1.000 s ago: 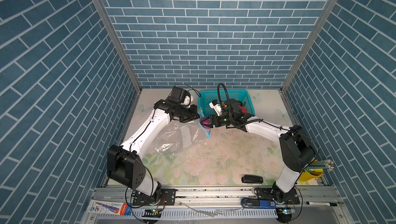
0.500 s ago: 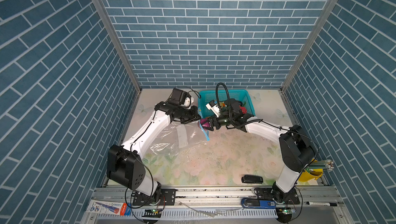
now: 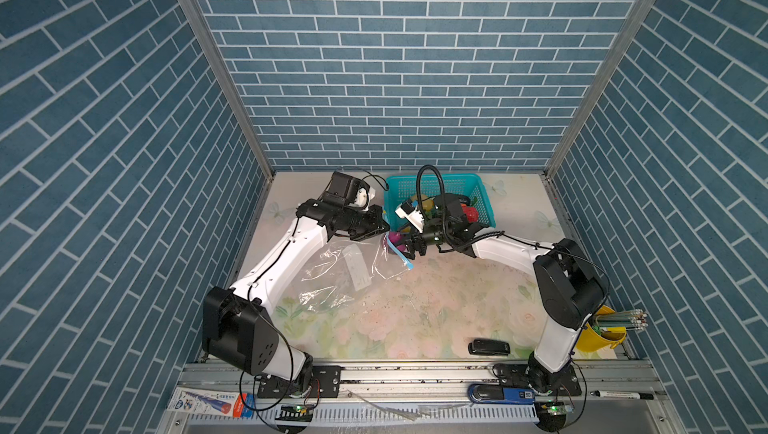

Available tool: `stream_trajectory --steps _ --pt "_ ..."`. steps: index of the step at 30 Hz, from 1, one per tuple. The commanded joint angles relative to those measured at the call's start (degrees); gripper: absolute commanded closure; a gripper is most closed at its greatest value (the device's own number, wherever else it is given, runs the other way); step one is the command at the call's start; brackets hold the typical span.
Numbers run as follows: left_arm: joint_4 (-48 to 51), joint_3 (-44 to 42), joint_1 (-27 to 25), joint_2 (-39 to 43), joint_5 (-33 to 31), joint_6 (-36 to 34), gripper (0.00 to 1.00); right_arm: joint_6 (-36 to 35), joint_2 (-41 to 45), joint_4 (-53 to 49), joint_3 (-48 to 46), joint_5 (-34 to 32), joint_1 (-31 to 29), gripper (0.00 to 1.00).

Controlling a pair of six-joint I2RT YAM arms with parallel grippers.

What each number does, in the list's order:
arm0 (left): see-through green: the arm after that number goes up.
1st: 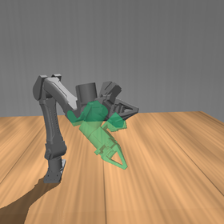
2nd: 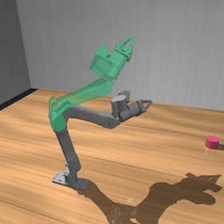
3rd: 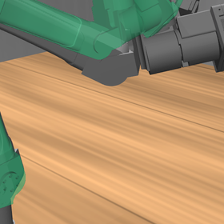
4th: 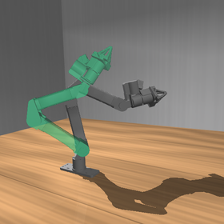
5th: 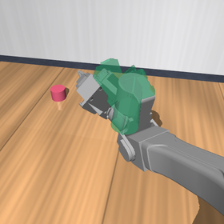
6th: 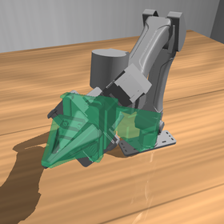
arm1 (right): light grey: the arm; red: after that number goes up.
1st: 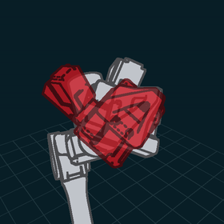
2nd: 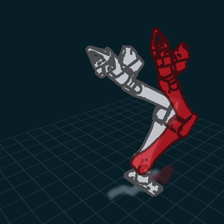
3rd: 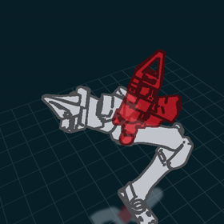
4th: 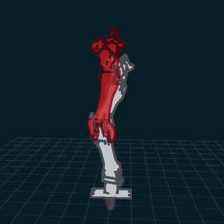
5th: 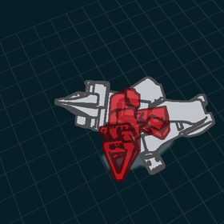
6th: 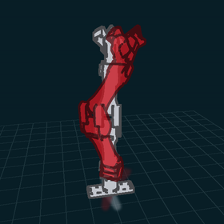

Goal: Place the food in the zip-top bag and seal the zipper
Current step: 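Carry the purple onion with the right gripper over the bag opening, then open the right gripper to drop the onion into the bag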

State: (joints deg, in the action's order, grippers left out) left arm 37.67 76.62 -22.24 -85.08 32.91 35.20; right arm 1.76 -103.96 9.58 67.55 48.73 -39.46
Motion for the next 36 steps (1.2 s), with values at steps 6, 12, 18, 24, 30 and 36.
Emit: stream_trajectory --steps 6,12,18,24,30,36 --pt "-2.2 -0.9 0.0 0.5 1.9 0.1 1.00 -8.4 -0.4 -0.1 -1.9 2.9 -0.3 0.47" --pt "-2.8 -0.9 -0.3 0.3 2.3 0.2 1.00 -12.4 2.0 6.2 -6.2 4.2 -0.4 0.44" --pt "-2.9 -1.6 -0.3 0.4 2.4 0.2 1.00 -17.6 2.8 6.6 -6.3 4.8 -0.2 0.44" --pt "-2.6 -2.7 -0.3 1.5 1.8 0.0 1.00 -17.3 5.0 8.4 -7.4 5.9 1.0 0.44" --pt "-2.6 -3.2 -0.3 2.0 1.8 0.2 1.00 -17.2 6.3 9.4 -8.0 7.8 1.3 0.44" --pt "-2.8 -3.3 -0.3 2.0 2.1 0.5 1.00 -16.7 5.8 10.6 -8.2 10.4 1.3 0.44"
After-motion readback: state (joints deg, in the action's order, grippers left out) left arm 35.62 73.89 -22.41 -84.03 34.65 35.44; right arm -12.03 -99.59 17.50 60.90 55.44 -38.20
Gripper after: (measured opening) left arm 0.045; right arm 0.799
